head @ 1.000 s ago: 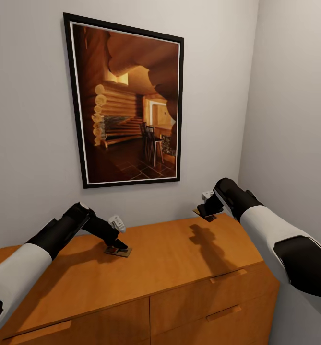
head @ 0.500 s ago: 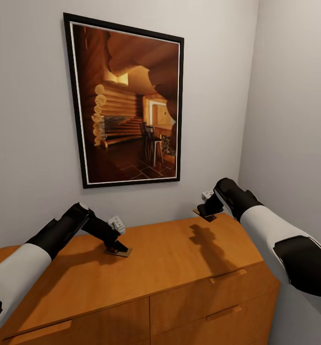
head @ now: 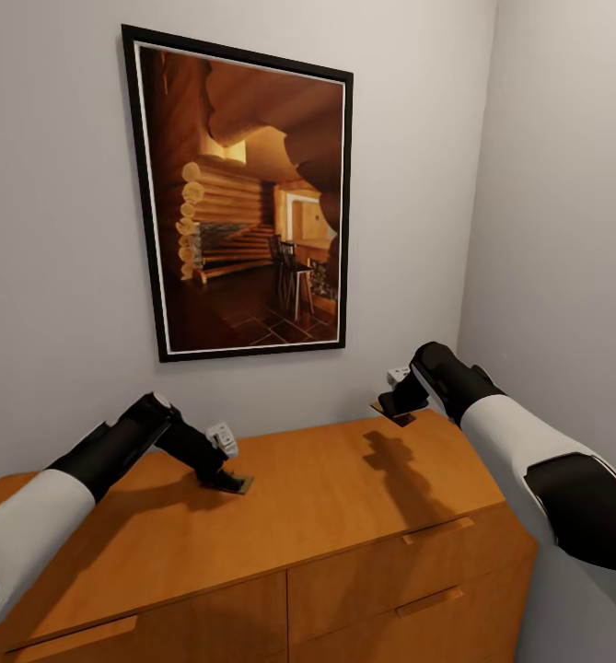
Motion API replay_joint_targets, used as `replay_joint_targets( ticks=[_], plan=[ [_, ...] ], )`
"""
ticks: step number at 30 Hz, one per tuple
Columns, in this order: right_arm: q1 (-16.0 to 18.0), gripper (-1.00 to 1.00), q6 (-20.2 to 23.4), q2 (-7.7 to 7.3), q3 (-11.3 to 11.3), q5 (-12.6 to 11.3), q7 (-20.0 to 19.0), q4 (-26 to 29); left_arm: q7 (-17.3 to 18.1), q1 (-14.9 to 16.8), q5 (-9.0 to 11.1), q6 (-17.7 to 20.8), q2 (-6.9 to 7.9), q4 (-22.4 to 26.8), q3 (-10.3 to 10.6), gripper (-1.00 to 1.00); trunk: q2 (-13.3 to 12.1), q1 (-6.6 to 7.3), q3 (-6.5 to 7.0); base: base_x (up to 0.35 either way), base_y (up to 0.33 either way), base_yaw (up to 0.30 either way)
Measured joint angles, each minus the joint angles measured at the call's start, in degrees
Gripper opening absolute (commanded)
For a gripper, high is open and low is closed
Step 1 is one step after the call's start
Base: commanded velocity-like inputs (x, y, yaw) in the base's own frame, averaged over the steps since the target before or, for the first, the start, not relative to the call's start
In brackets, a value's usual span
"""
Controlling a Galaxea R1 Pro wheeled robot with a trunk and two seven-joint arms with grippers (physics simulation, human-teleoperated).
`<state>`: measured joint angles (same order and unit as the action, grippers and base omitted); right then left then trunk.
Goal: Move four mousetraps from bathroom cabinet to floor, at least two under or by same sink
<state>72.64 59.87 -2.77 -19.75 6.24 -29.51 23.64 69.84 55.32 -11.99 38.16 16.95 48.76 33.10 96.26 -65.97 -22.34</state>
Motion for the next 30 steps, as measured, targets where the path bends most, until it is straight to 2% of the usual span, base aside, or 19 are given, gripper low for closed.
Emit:
replay_joint_targets(
  ticks=[10, 16, 30],
  plan=[
    [0.0, -1.00, 0.0, -0.01, 0.0, 0.3, 0.0, -2.4, 2.5, 0.0, -0.2, -0.1, 0.17, -0.6, 1.1, 1.00, 0.0, 0.00, 0.00, 0.000, 0.000, 0.000],
    [0.0, -1.00, 0.0, -0.01, 0.0, 0.1, 0.0, -3.3, 2.8, 0.0, -0.2, -3.3, 0.31, -2.8, 1.1, 1.00, 0.0, 0.00, 0.00, 0.000, 0.000, 0.000],
    [0.0, -1.00, 0.0, -0.01, 0.0, 0.0, -0.1, -3.3, 2.7, 0.0, 0.1, -3.8, 0.33, -4.8, 0.9, 1.00, 0.0, 0.01, 0.02, 0.000, 0.000, 0.000]
  ],
)
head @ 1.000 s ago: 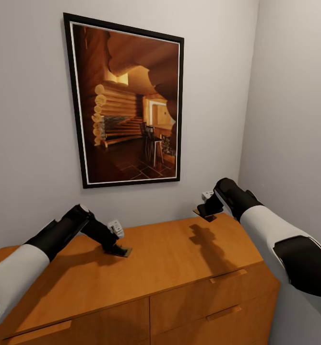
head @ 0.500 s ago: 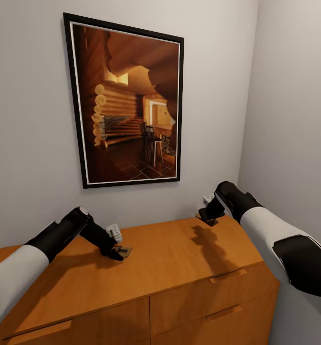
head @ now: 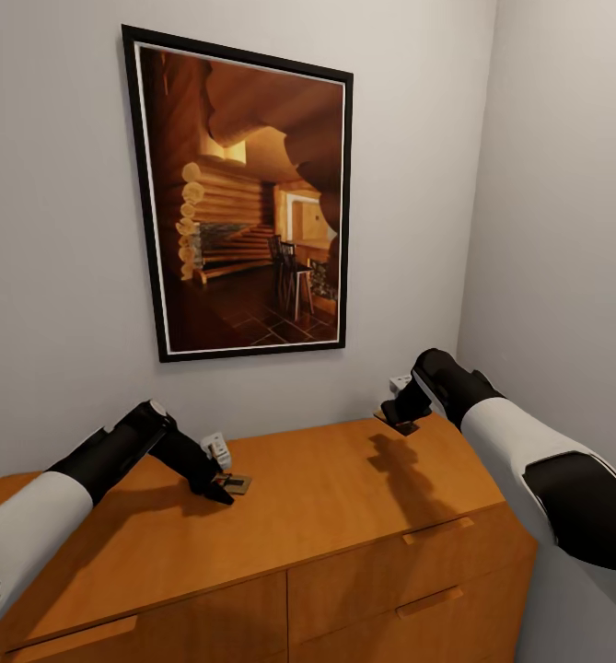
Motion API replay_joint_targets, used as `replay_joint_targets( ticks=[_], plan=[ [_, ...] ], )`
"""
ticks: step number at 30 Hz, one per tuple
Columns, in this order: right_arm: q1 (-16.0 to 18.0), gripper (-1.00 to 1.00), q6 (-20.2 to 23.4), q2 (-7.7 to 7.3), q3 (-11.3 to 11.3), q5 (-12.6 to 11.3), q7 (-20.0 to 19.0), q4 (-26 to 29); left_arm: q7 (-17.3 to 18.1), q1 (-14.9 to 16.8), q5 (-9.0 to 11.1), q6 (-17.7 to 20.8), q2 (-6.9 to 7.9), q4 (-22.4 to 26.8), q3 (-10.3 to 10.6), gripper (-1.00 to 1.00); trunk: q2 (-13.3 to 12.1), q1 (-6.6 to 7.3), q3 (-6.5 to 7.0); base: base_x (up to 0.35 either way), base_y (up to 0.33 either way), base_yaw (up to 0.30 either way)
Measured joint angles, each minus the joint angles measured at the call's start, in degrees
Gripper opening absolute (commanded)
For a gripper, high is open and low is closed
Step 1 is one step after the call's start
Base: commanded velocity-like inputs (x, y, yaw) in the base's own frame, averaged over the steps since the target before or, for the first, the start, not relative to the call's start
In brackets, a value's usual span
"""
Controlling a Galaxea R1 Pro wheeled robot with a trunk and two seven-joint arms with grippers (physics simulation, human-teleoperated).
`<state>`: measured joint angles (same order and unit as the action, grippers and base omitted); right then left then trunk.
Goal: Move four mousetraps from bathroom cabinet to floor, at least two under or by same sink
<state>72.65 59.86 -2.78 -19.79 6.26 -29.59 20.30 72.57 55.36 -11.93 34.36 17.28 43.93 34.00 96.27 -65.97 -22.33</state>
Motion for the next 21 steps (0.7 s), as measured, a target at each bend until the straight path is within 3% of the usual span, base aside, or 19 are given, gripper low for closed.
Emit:
replay_joint_targets(
  ticks=[12, 13, 21],
  plan=[
    [0.0, -1.00, 0.0, 0.00, 0.0, 0.0, -0.1, 0.0, 0.0, 0.0, 0.1, -0.1, -0.01, -0.1, 0.0, 1.00, 0.0, 0.00, 0.00, 0.000, 0.000, 0.000],
    [0.0, -1.00, 0.0, 0.00, 0.0, 0.0, -0.1, 0.0, 0.0, 0.1, 0.1, 0.0, -0.02, -0.2, 0.0, -1.00, 0.0, 0.00, 0.00, 0.000, 0.000, 0.000],
    [0.0, -1.00, 0.0, 0.00, 0.0, 0.0, -0.1, 0.0, -0.1, 0.0, 0.3, 0.5, -0.09, 0.1, 0.0, -1.00, 0.0, 0.00, 0.00, 0.000, 0.000, 0.000]
  ],
)
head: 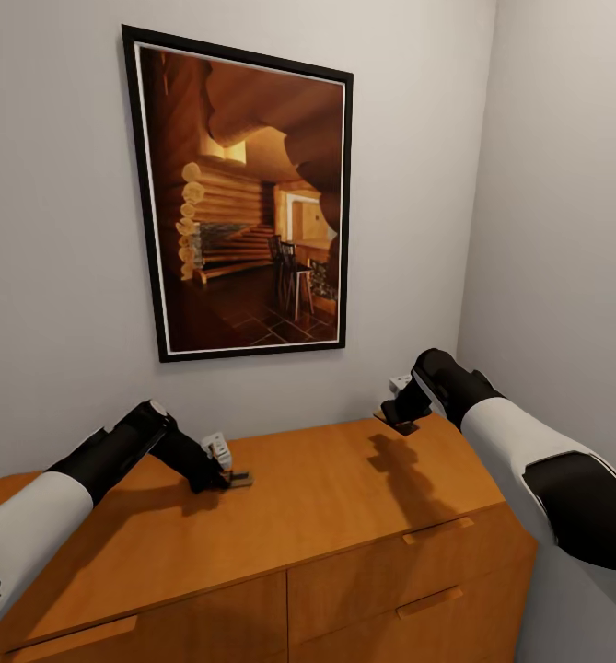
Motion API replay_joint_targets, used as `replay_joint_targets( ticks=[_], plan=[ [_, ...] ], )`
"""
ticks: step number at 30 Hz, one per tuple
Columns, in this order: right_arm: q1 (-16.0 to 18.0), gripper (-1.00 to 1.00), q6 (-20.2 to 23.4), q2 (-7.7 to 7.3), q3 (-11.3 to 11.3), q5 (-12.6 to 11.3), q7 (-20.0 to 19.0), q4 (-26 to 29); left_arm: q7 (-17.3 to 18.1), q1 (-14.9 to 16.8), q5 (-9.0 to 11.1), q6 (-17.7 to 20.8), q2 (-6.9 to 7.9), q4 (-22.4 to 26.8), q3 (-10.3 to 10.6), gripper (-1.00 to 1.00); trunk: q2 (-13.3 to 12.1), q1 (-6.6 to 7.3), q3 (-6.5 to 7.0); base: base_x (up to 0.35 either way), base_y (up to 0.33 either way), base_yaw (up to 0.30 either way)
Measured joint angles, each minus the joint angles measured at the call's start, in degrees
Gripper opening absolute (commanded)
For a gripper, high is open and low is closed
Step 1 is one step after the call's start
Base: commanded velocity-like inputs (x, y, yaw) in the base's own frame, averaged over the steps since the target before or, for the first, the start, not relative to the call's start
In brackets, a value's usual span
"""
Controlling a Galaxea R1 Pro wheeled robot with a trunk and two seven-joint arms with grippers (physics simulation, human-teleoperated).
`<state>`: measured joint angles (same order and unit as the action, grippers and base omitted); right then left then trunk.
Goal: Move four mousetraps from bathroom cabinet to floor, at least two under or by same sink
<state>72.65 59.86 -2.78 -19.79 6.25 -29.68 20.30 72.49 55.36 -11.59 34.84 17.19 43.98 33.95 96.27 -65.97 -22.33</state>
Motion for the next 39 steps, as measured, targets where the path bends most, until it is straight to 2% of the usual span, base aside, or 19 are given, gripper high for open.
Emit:
replay_joint_targets(
  ticks=[12, 18, 22, 26, 32, 39],
  plan=[
    [0.0, -1.00, 0.0, 0.00, 0.0, 0.0, -0.2, 0.0, 0.0, 0.0, -0.3, 0.0, -0.08, 0.6, 0.0, -1.00, 0.0, 0.00, 0.00, 0.000, 0.000, 0.000],
    [0.0, -1.00, 0.0, -0.02, 0.0, 0.0, -0.2, 0.0, 0.4, 0.0, -1.8, 0.5, -0.24, 1.0, -0.3, -1.00, 0.0, 0.00, 0.00, 0.000, 0.000, 0.000],
    [0.0, -1.00, 0.0, -0.01, 0.1, 0.0, -0.2, 0.0, 1.0, 0.0, -3.7, 2.0, 0.09, 2.7, -0.2, -1.00, 0.0, 0.00, -0.01, 0.000, 0.000, 0.000],
    [0.0, -1.00, 0.0, -0.01, 0.1, 0.0, -0.2, 0.0, 1.0, 0.0, -4.8, 6.3, 0.63, 7.3, -0.2, -1.00, 0.0, 0.00, -0.01, 0.000, 0.000, 0.000],
    [0.0, -1.00, 0.0, 0.00, 0.1, 0.0, -0.1, 0.0, 1.0, 0.0, -5.1, 8.0, 0.95, 8.8, -0.2, -1.00, 0.0, 0.00, -0.01, 0.000, 0.000, 0.000],
    [0.0, -1.00, 0.0, 0.00, 0.1, -0.1, -0.2, 0.0, 1.0, 0.0, -5.2, 8.3, 1.15, 9.0, -0.2, -1.00, 0.0, 0.00, -0.01, 0.000, 0.000, 0.000]
  ],
)
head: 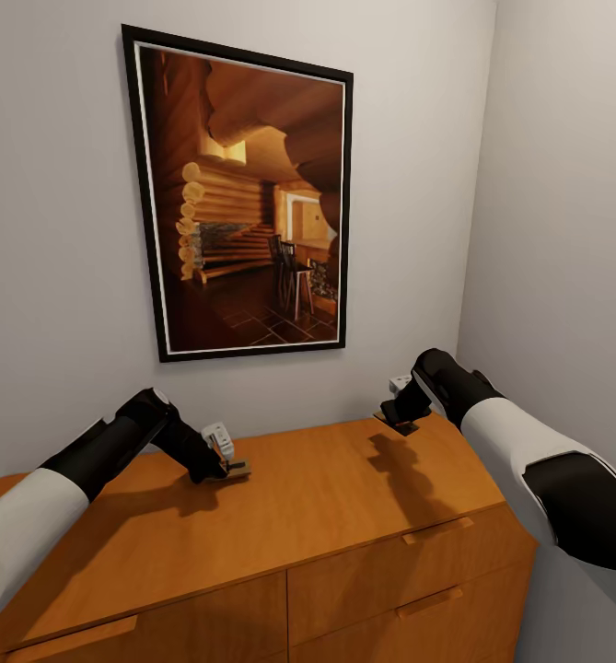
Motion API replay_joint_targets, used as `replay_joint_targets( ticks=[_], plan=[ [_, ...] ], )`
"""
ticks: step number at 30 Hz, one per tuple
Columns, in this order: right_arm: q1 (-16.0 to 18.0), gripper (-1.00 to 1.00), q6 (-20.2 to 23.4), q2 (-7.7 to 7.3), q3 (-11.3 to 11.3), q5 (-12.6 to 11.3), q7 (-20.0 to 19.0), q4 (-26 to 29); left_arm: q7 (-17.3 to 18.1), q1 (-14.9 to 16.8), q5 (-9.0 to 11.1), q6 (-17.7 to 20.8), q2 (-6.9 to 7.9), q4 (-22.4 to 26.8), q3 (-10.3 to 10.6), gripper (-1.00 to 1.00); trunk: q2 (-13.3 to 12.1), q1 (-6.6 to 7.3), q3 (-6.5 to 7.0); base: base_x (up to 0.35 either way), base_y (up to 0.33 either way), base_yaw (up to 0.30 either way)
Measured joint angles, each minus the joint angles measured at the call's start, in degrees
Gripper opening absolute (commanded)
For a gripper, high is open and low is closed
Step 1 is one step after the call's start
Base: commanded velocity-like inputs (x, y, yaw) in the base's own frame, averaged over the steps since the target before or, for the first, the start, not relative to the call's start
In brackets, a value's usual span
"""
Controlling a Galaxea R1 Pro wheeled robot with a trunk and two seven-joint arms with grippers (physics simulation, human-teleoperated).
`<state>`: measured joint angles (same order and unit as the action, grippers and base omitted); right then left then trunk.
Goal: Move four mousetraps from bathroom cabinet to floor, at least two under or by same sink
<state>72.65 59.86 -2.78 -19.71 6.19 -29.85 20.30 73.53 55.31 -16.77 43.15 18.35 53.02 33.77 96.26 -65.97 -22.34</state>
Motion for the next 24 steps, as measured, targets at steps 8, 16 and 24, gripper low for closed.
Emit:
replay_joint_targets(
  ticks=[8, 16, 24],
  plan=[
    [0.0, -1.00, 0.0, 0.00, 0.0, 0.0, 0.0, 0.0, 0.0, 0.0, 0.0, 0.2, 0.11, 0.0, -0.1, -1.00, 0.0, -0.01, 0.00, -0.033, 0.000, 0.000],
    [0.0, -1.00, 0.0, 0.00, -0.1, 0.0, 0.0, 0.0, 0.1, 0.0, 0.0, 0.5, 0.93, 0.4, -0.2, -1.00, 0.0, -0.03, 0.00, -0.286, 0.000, 0.000],
    [0.0, -1.00, 0.0, 0.08, -0.1, 0.2, 0.3, 0.0, 0.1, 0.0, 0.0, 2.3, 1.46, 0.6, -0.3, -1.00, 0.0, -0.04, 0.00, -0.341, 0.000, 0.000]
  ],
)
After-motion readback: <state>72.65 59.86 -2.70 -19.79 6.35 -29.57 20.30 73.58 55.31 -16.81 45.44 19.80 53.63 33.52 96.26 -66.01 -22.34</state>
